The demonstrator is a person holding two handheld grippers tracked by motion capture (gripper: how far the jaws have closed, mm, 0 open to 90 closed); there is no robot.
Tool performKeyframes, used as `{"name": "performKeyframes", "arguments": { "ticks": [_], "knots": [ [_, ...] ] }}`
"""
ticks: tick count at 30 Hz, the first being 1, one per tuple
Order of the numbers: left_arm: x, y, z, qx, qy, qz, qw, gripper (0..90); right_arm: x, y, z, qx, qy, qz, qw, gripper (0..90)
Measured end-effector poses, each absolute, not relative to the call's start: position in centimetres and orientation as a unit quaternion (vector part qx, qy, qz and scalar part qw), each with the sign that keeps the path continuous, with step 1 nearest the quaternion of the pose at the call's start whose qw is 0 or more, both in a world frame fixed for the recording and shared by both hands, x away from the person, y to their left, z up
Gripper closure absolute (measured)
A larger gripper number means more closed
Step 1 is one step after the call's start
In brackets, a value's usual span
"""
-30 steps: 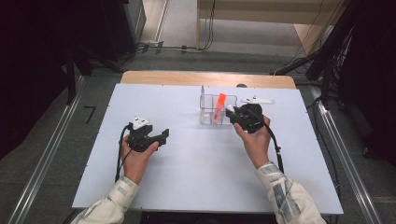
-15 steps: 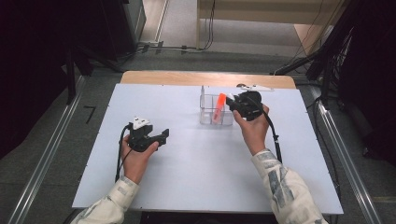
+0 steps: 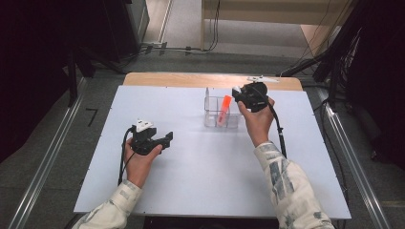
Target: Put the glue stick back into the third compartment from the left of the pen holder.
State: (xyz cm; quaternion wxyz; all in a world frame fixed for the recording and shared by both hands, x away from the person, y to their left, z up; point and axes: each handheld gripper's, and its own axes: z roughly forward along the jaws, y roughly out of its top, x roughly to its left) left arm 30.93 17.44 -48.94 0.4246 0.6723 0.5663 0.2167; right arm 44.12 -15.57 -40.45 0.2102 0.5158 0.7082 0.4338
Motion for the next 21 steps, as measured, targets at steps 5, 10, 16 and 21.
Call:
{"name": "performKeyframes", "arguments": {
  "ticks": [5, 10, 16, 21],
  "knots": [
    [31.0, 17.5, -48.9, 0.672, 0.566, 0.217, 0.425, 29.9, 44.7, -15.5, -40.5, 0.519, 0.706, 0.434, 0.21, 62.4],
    [30.9, 17.4, -48.9, 0.672, 0.566, 0.217, 0.425, 29.9, 44.9, -15.3, -40.6, 0.52, 0.706, 0.434, 0.209, 62.4],
    [31.0, 17.4, -49.0, 0.672, 0.566, 0.216, 0.425, 29.9, 45.1, -15.2, -40.5, 0.522, 0.702, 0.438, 0.208, 62.4],
    [31.0, 17.5, -48.9, 0.671, 0.566, 0.217, 0.426, 29.9, 45.4, -15.1, -40.5, 0.523, 0.699, 0.441, 0.208, 62.4]
  ]
}}
